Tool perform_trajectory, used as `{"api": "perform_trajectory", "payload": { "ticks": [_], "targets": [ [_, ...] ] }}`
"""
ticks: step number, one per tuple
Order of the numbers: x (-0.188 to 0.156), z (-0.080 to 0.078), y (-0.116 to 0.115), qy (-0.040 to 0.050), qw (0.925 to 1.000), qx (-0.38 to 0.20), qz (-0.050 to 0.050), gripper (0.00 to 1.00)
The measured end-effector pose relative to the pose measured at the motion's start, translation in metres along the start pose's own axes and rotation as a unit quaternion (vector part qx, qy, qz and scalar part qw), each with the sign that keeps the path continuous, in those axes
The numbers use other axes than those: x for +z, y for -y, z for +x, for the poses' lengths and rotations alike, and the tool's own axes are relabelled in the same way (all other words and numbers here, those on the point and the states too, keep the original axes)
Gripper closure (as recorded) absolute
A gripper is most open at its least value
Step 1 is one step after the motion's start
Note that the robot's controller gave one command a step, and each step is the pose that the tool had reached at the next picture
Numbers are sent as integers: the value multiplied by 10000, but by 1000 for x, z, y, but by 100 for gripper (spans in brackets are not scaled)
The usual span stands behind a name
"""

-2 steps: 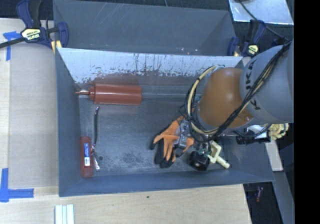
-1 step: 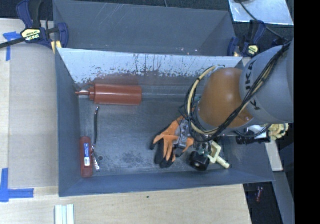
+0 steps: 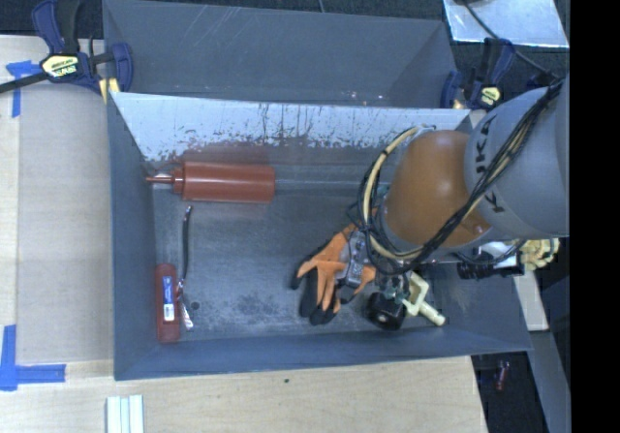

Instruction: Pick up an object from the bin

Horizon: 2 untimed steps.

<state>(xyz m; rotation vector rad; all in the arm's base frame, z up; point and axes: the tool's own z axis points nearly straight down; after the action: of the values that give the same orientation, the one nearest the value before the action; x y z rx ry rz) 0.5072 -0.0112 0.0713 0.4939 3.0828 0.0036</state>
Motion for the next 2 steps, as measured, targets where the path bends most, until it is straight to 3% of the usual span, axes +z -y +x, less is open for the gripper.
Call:
{"api": "perform_trajectory", "payload": {
  "ticks": [1, 2],
  "targets": [
    [-184, -12, 7, 31, 9996, -292, -6, 100],
    [-183, -11, 7, 13, 9996, -290, -3, 100]
  ]
}}
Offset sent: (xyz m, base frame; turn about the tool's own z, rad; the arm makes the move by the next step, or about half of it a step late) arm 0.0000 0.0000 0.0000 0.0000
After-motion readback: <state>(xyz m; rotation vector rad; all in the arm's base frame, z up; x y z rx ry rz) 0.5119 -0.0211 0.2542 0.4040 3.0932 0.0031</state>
